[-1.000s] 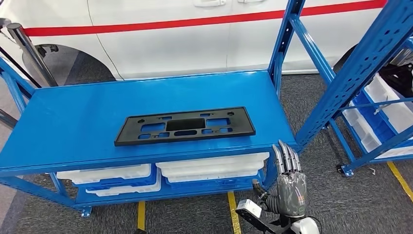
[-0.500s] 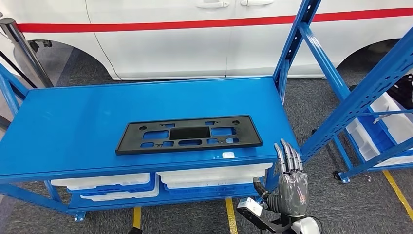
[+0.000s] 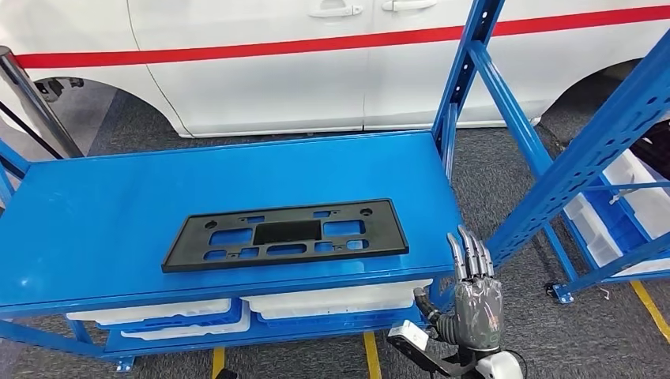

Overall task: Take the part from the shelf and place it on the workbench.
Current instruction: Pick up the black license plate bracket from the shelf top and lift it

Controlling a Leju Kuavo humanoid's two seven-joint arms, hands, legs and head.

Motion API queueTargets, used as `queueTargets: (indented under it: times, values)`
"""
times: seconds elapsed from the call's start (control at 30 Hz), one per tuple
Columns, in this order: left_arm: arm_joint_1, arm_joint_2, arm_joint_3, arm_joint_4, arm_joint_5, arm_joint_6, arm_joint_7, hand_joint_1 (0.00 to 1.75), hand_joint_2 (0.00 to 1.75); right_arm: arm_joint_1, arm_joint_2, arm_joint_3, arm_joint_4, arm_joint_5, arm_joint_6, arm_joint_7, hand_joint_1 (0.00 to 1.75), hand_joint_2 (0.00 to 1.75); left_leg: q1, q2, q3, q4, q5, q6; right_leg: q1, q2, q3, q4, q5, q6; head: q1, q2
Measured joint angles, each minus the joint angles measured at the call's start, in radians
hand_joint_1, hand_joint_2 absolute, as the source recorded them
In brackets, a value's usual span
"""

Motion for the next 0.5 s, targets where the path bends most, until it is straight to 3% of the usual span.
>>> queueTargets:
  times: [0.07, 0.1, 0.13, 0.2, 0.23, 0.3, 0.5]
  values:
    - [0.002, 0.000, 0.000, 0.000, 0.000, 0.000, 0.000, 0.00, 0.00, 0.001, 0.000, 0.000, 0.000, -0.001, 0.001, 0.000, 0.00, 1.75, 0.000, 0.000, -0.077, 0.120, -0.027, -0.003, 0.003, 0.000, 0.010, 0.000, -0.009, -0.005, 0.000, 0.000]
    - [0.004, 0.000, 0.000, 0.000, 0.000, 0.000, 0.000, 0.00, 0.00, 0.001, 0.000, 0.000, 0.000, -0.002, 0.001, 0.000, 0.00, 1.75, 0.000, 0.000, -0.097, 0.136, -0.013, -0.002, 0.003, 0.001, 0.016, 0.000, -0.014, -0.005, 0.000, 0.000]
    - [0.005, 0.000, 0.000, 0.000, 0.000, 0.001, 0.000, 0.00, 0.00, 0.001, 0.000, 0.000, 0.000, -0.002, 0.001, 0.000, 0.00, 1.75, 0.000, 0.000, -0.097, 0.112, 0.020, -0.001, 0.004, 0.003, 0.024, 0.000, -0.020, -0.004, 0.000, 0.000]
    - [0.005, 0.000, 0.000, 0.000, 0.000, 0.003, 0.001, 0.00, 0.00, 0.000, 0.000, 0.000, 0.001, -0.005, 0.006, 0.000, 0.00, 1.75, -0.001, 0.000, -0.055, -0.016, 0.110, 0.008, 0.005, 0.005, 0.042, 0.000, -0.033, 0.001, 0.000, 0.000]
    - [0.004, 0.001, 0.000, 0.000, 0.001, 0.008, 0.003, 0.00, 0.00, 0.000, 0.000, 0.000, 0.001, -0.010, 0.011, 0.000, 0.00, 1.75, -0.003, -0.001, -0.032, -0.076, 0.139, 0.012, 0.007, 0.006, 0.048, 0.002, -0.039, 0.006, 0.000, 0.000]
    - [0.001, 0.000, 0.000, 0.000, 0.000, 0.027, 0.011, 0.00, 0.00, -0.002, 0.000, 0.000, 0.004, -0.026, 0.027, 0.000, 0.00, 1.75, -0.006, -0.001, -0.009, -0.135, 0.151, 0.017, 0.011, 0.007, 0.048, 0.004, -0.047, 0.013, 0.001, 0.000]
    - [-0.005, -0.002, -0.003, 0.000, -0.016, 0.076, 0.046, 0.00, 0.00, -0.036, 0.000, -0.003, 0.034, -0.092, 0.113, -0.022, 0.00, 1.75, -0.009, -0.004, -0.005, -0.150, 0.143, 0.024, 0.012, 0.004, 0.054, -0.009, -0.048, 0.010, 0.001, 0.000]
